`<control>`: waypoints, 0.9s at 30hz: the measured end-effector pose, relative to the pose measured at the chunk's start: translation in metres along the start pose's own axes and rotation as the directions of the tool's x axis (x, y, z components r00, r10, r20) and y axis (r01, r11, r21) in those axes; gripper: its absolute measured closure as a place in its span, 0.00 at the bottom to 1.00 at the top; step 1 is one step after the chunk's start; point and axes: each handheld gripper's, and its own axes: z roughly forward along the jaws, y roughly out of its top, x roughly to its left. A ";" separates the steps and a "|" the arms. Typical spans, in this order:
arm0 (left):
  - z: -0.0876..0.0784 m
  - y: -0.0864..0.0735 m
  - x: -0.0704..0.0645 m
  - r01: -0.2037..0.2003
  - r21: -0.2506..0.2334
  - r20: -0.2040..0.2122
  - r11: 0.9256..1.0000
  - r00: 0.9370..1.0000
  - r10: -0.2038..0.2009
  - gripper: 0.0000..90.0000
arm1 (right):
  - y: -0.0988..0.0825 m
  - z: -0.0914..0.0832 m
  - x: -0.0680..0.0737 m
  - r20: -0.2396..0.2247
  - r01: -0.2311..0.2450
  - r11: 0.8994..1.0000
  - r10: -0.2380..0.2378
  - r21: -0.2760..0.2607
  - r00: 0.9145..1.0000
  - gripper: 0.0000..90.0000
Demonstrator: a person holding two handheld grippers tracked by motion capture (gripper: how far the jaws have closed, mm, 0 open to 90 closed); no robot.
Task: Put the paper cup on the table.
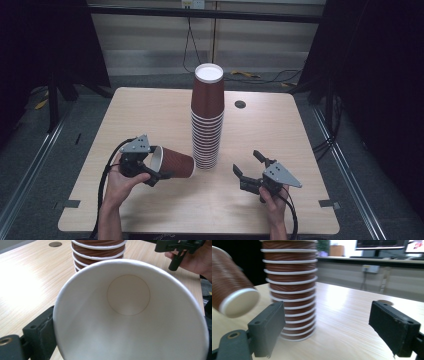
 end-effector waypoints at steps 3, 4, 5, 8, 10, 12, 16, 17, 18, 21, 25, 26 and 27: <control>-0.003 0.003 0.004 0.000 0.018 -0.016 1.000 1.000 0.001 0.05 | -0.005 0.000 0.000 0.023 0.001 1.000 -0.001 -0.008 1.000 0.15; -0.003 0.003 0.004 0.001 0.027 -0.020 1.000 1.000 -0.001 0.05 | -0.007 0.000 0.000 0.028 -0.012 1.000 0.012 -0.011 1.000 0.16; -0.003 0.004 0.005 0.006 0.032 -0.026 0.999 1.000 -0.005 0.05 | -0.008 0.000 0.000 0.023 -0.022 1.000 0.023 -0.014 0.999 0.16; -0.003 0.007 0.010 0.002 0.057 -0.034 0.998 0.999 0.000 0.05 | -0.013 0.001 0.002 0.044 -0.006 1.000 0.007 -0.023 0.999 0.17; -0.001 0.009 0.014 0.014 0.100 -0.076 0.995 0.997 -0.006 0.05 | -0.016 0.002 0.002 0.057 -0.006 0.999 0.008 -0.040 0.998 0.18; -0.001 0.009 0.019 0.024 0.118 -0.082 0.993 0.997 -0.014 0.05 | -0.019 0.002 0.003 0.070 0.000 0.999 0.003 -0.044 0.998 0.18; -0.002 0.011 0.026 0.044 0.144 -0.100 0.989 0.995 -0.030 0.05 | -0.022 -0.001 0.003 0.083 -0.005 0.998 0.010 -0.068 0.997 0.17; -0.002 0.011 0.027 0.047 0.151 -0.097 0.987 0.995 -0.032 0.05 | -0.022 -0.001 0.003 0.079 -0.003 0.997 0.009 -0.075 0.997 0.17; -0.001 0.011 0.029 0.044 0.156 -0.101 0.987 0.995 -0.028 0.05 | -0.022 -0.001 0.003 0.078 0.002 0.997 0.003 -0.074 0.997 0.16; 0.001 0.014 0.036 0.053 0.220 -0.153 0.974 0.988 -0.019 0.05 | -0.022 -0.001 0.004 0.087 0.003 0.997 0.004 -0.074 0.996 0.15; 0.000 0.018 0.040 0.046 0.227 -0.145 0.973 0.989 -0.013 0.05 | -0.023 -0.003 0.002 0.091 -0.012 0.996 0.021 -0.092 0.996 0.15; 0.000 0.018 0.042 0.049 0.229 -0.139 0.972 0.990 -0.017 0.05 | -0.023 -0.003 0.003 0.092 -0.014 0.995 0.022 -0.095 0.995 0.15; 0.001 0.019 0.043 0.056 0.240 -0.142 0.969 0.990 -0.022 0.05 | -0.023 -0.003 0.003 0.095 -0.013 0.996 0.022 -0.093 0.995 0.15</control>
